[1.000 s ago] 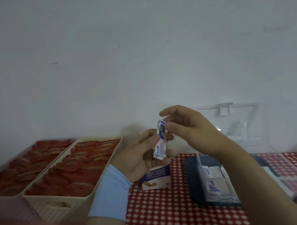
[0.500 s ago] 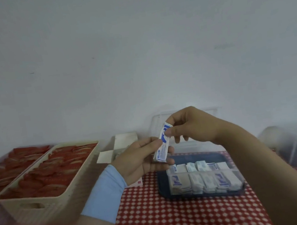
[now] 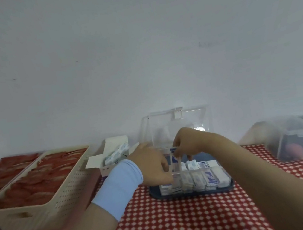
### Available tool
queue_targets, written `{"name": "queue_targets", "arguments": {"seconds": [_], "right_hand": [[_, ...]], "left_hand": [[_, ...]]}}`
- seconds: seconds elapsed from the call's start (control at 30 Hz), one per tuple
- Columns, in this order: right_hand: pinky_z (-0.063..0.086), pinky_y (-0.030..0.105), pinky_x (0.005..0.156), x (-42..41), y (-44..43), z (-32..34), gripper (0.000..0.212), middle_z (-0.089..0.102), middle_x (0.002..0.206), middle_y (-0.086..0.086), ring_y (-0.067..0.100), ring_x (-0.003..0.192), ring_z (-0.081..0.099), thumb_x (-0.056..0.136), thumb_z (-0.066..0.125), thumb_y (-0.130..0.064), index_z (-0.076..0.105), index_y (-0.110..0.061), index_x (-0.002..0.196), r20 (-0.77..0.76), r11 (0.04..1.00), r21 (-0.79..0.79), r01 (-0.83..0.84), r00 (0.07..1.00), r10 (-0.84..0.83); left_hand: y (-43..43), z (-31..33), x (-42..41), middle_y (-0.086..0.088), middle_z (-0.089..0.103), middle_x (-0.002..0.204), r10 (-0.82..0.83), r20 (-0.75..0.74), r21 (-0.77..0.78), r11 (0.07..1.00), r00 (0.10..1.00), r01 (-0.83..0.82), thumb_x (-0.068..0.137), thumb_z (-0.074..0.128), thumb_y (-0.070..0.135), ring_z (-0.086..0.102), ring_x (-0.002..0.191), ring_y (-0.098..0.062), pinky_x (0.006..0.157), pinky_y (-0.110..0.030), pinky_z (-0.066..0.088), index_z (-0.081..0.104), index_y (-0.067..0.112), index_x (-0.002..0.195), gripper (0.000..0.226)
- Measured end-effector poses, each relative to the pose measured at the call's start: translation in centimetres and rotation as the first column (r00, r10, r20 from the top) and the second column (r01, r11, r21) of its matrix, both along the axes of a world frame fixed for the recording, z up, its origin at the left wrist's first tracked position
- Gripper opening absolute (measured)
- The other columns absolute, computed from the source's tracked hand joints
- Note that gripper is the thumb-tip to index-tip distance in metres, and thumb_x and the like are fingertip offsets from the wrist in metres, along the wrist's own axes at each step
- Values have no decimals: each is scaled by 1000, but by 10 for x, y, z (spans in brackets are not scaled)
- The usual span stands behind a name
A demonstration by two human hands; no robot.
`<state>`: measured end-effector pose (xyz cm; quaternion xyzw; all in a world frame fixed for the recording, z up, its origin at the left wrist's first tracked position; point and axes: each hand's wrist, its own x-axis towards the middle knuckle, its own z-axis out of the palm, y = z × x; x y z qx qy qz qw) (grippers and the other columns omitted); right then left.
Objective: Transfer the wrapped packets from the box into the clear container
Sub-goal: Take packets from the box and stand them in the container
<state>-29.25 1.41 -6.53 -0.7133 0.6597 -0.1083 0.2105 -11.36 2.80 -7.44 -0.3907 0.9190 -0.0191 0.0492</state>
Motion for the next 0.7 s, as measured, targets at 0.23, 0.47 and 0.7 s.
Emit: {"name": "queue_targets", "arguments": {"seconds": [0.23,0.47,0.7], "right_hand": [[49,23,57,17,-10,-18,19,69,66,5,11,48,60,89,71,-14,75,2,97,-148,996,88,-11,989,24],[60,32,80,31,-13,-28,15,76,88,6,19,78,73,86,74,-21,72,-7,90,-401,998,65,-4,916,30],[51,31,71,36,-6,-26,29,54,72,1,22,74,58,86,69,-17,45,-15,69,-556,999,-48,15,831,-39]], "left_hand": [[-5,-15,1,4,64,86,-27,101,-35,999,995,30,81,42,57,47,102,-14,106,-29,24,73,21,85,48],[-7,-18,0,3,63,97,-26,124,-40,999,992,31,88,46,50,46,114,-19,110,-35,28,64,20,89,35],[-7,-33,-7,3,67,96,-79,89,-25,996,993,82,91,37,53,51,105,-19,118,-40,19,64,25,85,39]]}}
